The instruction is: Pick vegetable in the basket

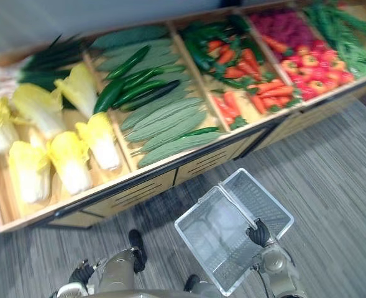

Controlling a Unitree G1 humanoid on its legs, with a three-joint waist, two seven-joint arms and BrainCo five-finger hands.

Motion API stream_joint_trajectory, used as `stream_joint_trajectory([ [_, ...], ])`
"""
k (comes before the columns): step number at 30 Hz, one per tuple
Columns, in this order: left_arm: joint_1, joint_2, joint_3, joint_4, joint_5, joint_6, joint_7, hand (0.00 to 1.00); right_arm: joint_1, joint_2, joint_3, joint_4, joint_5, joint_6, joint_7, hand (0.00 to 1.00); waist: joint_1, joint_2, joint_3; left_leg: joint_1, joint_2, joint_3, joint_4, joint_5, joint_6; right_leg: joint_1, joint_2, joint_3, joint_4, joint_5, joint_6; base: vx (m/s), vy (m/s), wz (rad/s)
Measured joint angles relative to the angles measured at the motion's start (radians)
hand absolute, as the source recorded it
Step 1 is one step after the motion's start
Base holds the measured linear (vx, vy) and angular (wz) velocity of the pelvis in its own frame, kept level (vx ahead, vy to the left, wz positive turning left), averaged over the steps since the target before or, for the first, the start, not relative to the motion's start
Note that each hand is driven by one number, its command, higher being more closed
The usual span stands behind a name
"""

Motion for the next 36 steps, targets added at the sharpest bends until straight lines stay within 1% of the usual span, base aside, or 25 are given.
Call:
stream_joint_trajectory([
  [3, 0.019, 0.004, -0.001, 0.028, 0.001, 0.01, 0.001, 0.0, -0.03, 0.021, 0.01, 0.026, -0.005, -0.002, -0.001, 1.0, 0.017, -0.005, -0.002, 0.076, -0.039, 0.0, -0.055, 0.0, 0.0, 0.039, -0.03, 0.004, 0.026, 0.015, 0.023, 0.15, 0.074, 0.16],
  [5, 0.02, 0.008, -0.004, 0.035, 0.003, 0.01, 0.001, 0.0, -0.038, 0.031, 0.036, 0.038, -0.004, -0.02, -0.001, 1.0, 0.023, -0.002, -0.005, 0.11, -0.055, -0.003, -0.092, 0.002, 0.0, 0.048, -0.04, 0.005, 0.054, 0.021, 0.032, 0.12, 0.049, 0.07],
  [7, 0.022, 0.01, -0.011, 0.038, 0.023, 0.01, 0.001, 0.0, -0.049, 0.056, 0.04, 0.097, -0.001, -0.024, -0.003, 1.0, 0.021, 0.004, -0.008, 0.144, -0.058, -0.016, -0.127, 0.002, -0.005, -0.007, -0.073, 0.022, 0.218, 0.021, 0.033, 0.08, 0.038, 0.07],
  [8, 0.022, 0.012, -0.013, 0.041, 0.023, 0.01, 0.001, 0.0, -0.053, 0.066, 0.036, 0.125, 0.006, -0.025, -0.008, 1.0, 0.021, -0.001, -0.007, 0.163, -0.066, -0.02, -0.139, -0.011, -0.01, -0.045, -0.102, 0.043, 0.33, 0.022, 0.034, 0.14, 0.073, 0.17],
  [9, 0.025, 0.017, -0.013, 0.044, 0.023, 0.01, 0.001, 0.0, -0.058, 0.078, 0.016, 0.165, 0.016, -0.024, -0.015, 1.0, 0.018, -0.012, -0.008, 0.185, -0.082, -0.027, -0.144, -0.023, -0.002, -0.103, -0.137, 0.085, 0.484, 0.046, 0.026, 0.19, 0.093, 0.32],
  [10, 0.026, 0.023, -0.019, 0.043, 0.022, 0.01, 0.002, 0.0, -0.062, 0.093, -0.02, 0.221, 0.03, -0.032, -0.024, 1.0, 0.006, -0.008, -0.006, 0.206, -0.086, -0.05, -0.144, -0.041, 0.02, -0.158, -0.147, 0.156, 0.604, 0.081, 0.01, 0.21, 0.091, 0.47],
  [11, 0.026, 0.029, -0.022, 0.041, 0.021, 0.009, 0.003, 0.0, -0.063, 0.103, -0.042, 0.247, 0.041, -0.032, -0.026, 1.0, -0.002, -0.004, -0.006, 0.207, -0.085, -0.066, -0.138, -0.047, 0.023, -0.172, -0.141, 0.182, 0.627, 0.067, 0.005, 0.19, 0.066, 0.59],
  [12, 0.026, 0.037, -0.021, 0.031, 0.021, 0.008, 0.006, 0.0, -0.064, 0.114, -0.085, 0.296, 0.061, -0.034, -0.029, 1.0, -0.006, -0.006, -0.01, 0.208, -0.081, -0.085, -0.126, -0.057, 0.028, -0.194, -0.13, 0.217, 0.625, 0.029, 0.027, 0.17, 0.052, 0.54],
  [13, 0.024, 0.039, -0.011, 0.03, 0.021, 0.008, 0.008, 0.0, -0.07, 0.116, -0.147, 0.338, 0.091, -0.033, -0.034, 1.0, -0.009, 0.002, -0.005, 0.207, -0.079, -0.108, -0.114, -0.069, 0.027, -0.202, -0.127, 0.223, 0.577, 0.013, 0.031, 0.15, 0.044, 0.5],
  [14, 0.023, 0.039, 0.001, 0.031, 0.021, 0.008, 0.009, 0.0, -0.071, 0.114, -0.184, 0.358, 0.108, -0.033, -0.038, 1.0, -0.015, 0.006, -0.004, 0.207, -0.079, -0.122, -0.11, -0.073, 0.027, -0.201, -0.127, 0.223, 0.541, 0.013, 0.032, 0.11, 0.019, 0.52],
  [15, 0.023, 0.038, 0.029, 0.033, 0.02, 0.008, 0.011, 0.0, -0.074, 0.107, -0.24, 0.395, 0.125, -0.034, -0.05, 1.0, -0.026, 0.013, -0.009, 0.205, -0.077, -0.144, -0.104, -0.08, 0.023, -0.195, -0.125, 0.222, 0.449, 0.013, 0.032, 0.1, -0.034, 0.52],
  [17, 0.023, 0.043, 0.09, 0.033, 0.019, 0.006, 0.016, 0.0, -0.075, 0.103, -0.307, 0.449, 0.13, -0.035, -0.058, 1.0, -0.027, 0.013, -0.026, 0.188, -0.071, -0.168, -0.093, -0.084, 0.007, -0.189, -0.109, 0.245, 0.291, 0.026, 0.048, 0.12, -0.096, 0.5],
  [18, 0.023, 0.054, 0.132, 0.033, 0.018, 0.0, 0.017, 0.0, -0.082, 0.105, -0.345, 0.497, 0.151, -0.033, -0.064, 1.0, -0.028, -0.003, -0.033, 0.186, -0.076, -0.189, -0.097, -0.075, -0.015, -0.178, -0.107, 0.243, 0.213, 0.051, 0.078, 0.07, -0.095, 0.46],
  [19, 0.024, 0.054, 0.151, 0.035, 0.018, -0.004, 0.018, 0.0, -0.083, 0.109, -0.369, 0.517, 0.159, -0.029, -0.065, 1.0, -0.027, -0.012, -0.04, 0.184, -0.081, -0.198, -0.1, -0.071, -0.023, -0.173, -0.107, 0.241, 0.177, 0.07, 0.079, 0.14, -0.223, 0.55],
  [20, 0.027, 0.06, 0.196, 0.035, 0.018, -0.009, 0.019, 0.0, -0.081, 0.12, -0.414, 0.554, 0.175, -0.014, -0.066, 1.0, -0.025, -0.038, -0.058, 0.171, -0.09, -0.212, -0.1, -0.065, -0.039, -0.164, -0.105, 0.23, 0.115, 0.111, 0.068, 0.13, -0.21, 0.39],
  [21, 0.027, 0.051, 0.228, 0.036, 0.015, -0.011, 0.024, 0.0, -0.086, 0.125, -0.448, 0.574, 0.188, 0.001, -0.066, 1.0, -0.017, -0.047, -0.068, 0.173, -0.082, -0.221, -0.111, -0.053, -0.056, -0.139, -0.094, 0.213, 0.072, 0.102, 0.065, 0.17, -0.318, 0.29],
  [23, 0.027, 0.009, 0.281, 0.056, -0.011, -0.01, 0.033, 0.0, -0.086, 0.135, -0.502, 0.58, 0.194, 0.014, -0.066, 1.0, 0.001, -0.03, -0.069, 0.173, -0.059, -0.225, -0.149, -0.015, -0.077, -0.118, -0.054, 0.197, -0.001, 0.095, 0.052, 0.09, -0.269, 0.07],
  [25, 0.032, -0.053, 0.321, 0.085, -0.023, -0.002, 0.033, 0.0, -0.081, 0.141, -0.544, 0.578, 0.201, 0.03, -0.065, 1.0, -0.003, 0.002, -0.068, 0.173, -0.042, -0.246, -0.174, 0.008, -0.092, -0.101, -0.028, 0.173, -0.034, 0.089, 0.04, 0.04, -0.19, 0.16],
  [26, 0.034, -0.094, 0.34, 0.102, -0.023, 0.004, 0.028, 0.0, -0.067, 0.149, -0.569, 0.571, 0.203, 0.037, -0.068, 1.0, -0.003, 0.026, -0.067, 0.177, -0.025, -0.252, -0.178, 0.012, -0.098, -0.09, -0.011, 0.159, -0.038, 0.087, 0.037, 0.03, -0.113, 0.14],
  [30, 0.062, -0.123, 0.386, 0.098, -0.051, 0.011, 0.023, 0.0, -0.043, 0.203, -0.57, 0.523, 0.22, 0.041, -0.069, 1.0, 0.0, 0.048, -0.065, 0.209, 0.014, -0.233, -0.179, 0.012, -0.117, -0.057, 0.02, 0.157, -0.034, 0.069, 0.003, -0.02, -0.105, -0.05],
  [32, 0.057, -0.137, 0.404, 0.098, -0.058, 0.011, 0.022, 0.0, -0.042, 0.213, -0.558, 0.508, 0.22, 0.034, -0.069, 1.0, -0.005, 0.046, -0.061, 0.204, 0.048, -0.088, -0.154, -0.016, -0.116, -0.061, 0.013, 0.139, -0.034, 0.065, -0.004, -0.05, -0.015, 0.08],
  [33, 0.051, -0.143, 0.411, 0.096, -0.061, 0.011, 0.022, 0.0, -0.039, 0.215, -0.556, 0.498, 0.22, 0.03, -0.069, 1.0, -0.018, 0.049, -0.06, 0.191, 0.072, -0.005, -0.096, -0.032, -0.115, -0.067, -0.002, 0.124, -0.028, 0.064, -0.005, 0.01, -0.002, 0.2],
  [34, 0.052, -0.147, 0.412, 0.098, -0.062, 0.011, 0.022, 0.0, -0.043, 0.204, -0.553, 0.496, 0.221, 0.031, -0.069, 1.0, -0.015, 0.055, -0.058, 0.163, 0.072, -0.003, -0.013, -0.057, -0.107, -0.079, -0.024, 0.136, -0.011, 0.058, -0.001, 0.02, 0.016, 0.09],
  [35, 0.054, -0.147, 0.412, 0.099, -0.062, 0.011, 0.022, 0.0, -0.044, 0.201, -0.55, 0.495, 0.221, 0.031, -0.069, 1.0, -0.015, 0.058, -0.058, 0.159, 0.07, -0.005, -0.001, -0.064, -0.103, -0.08, -0.027, 0.137, -0.006, 0.056, 0.002, -0.01, 0.081, 0.01],
  [36, 0.06, -0.145, 0.411, 0.097, -0.083, 0.01, 0.026, 0.0, -0.046, 0.197, -0.539, 0.496, 0.222, 0.029, -0.067, 1.0, -0.019, 0.07, -0.064, 0.154, 0.049, -0.019, 0.002, -0.076, -0.099, -0.083, -0.04, 0.141, 0.006, 0.043, 0.009, -0.02, 0.175, 0.18],
])
